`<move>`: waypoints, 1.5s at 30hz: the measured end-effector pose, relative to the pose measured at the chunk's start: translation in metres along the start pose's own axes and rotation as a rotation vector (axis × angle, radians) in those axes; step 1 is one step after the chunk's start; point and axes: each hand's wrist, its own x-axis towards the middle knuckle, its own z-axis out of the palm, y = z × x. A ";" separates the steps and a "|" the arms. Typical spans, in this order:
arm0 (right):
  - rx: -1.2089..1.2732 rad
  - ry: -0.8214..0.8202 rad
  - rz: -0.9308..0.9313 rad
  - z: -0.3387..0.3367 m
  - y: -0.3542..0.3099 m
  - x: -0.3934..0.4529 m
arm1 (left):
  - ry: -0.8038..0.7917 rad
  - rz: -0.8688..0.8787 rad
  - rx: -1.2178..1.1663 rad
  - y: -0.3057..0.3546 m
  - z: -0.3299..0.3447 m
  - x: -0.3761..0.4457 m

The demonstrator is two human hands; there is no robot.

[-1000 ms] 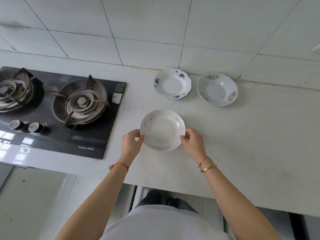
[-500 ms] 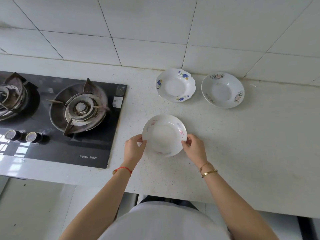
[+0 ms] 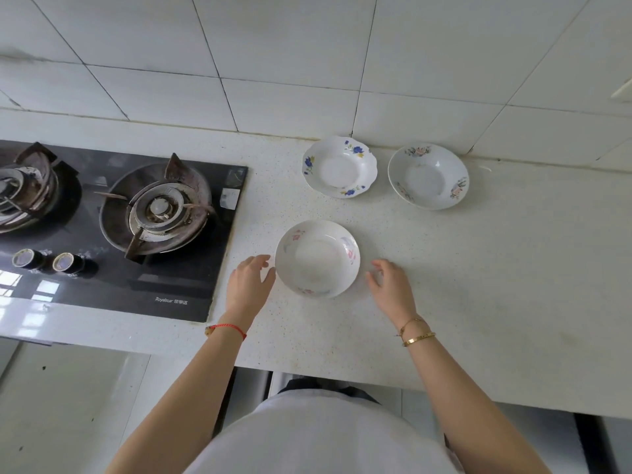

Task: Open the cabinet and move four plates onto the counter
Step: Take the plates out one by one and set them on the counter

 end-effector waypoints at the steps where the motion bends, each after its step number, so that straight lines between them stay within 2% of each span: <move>1: -0.025 0.016 -0.026 -0.007 0.002 -0.003 | 0.018 0.040 0.028 0.001 -0.006 -0.004; 8: -0.122 0.181 -0.226 -0.061 0.005 -0.044 | 0.200 0.250 0.108 0.019 -0.039 -0.055; 17: -0.144 0.222 -0.366 -0.095 0.037 -0.129 | 0.294 0.312 0.109 0.039 -0.033 -0.159; 28: -0.094 0.303 -0.343 -0.085 0.066 -0.240 | 0.307 0.324 0.042 0.022 -0.033 -0.273; 39: -0.074 0.290 -0.244 -0.054 0.093 -0.408 | 0.188 0.355 0.084 -0.026 -0.034 -0.411; 45: -0.062 0.296 -0.201 -0.047 0.115 -0.472 | 0.207 0.415 0.095 -0.033 -0.028 -0.466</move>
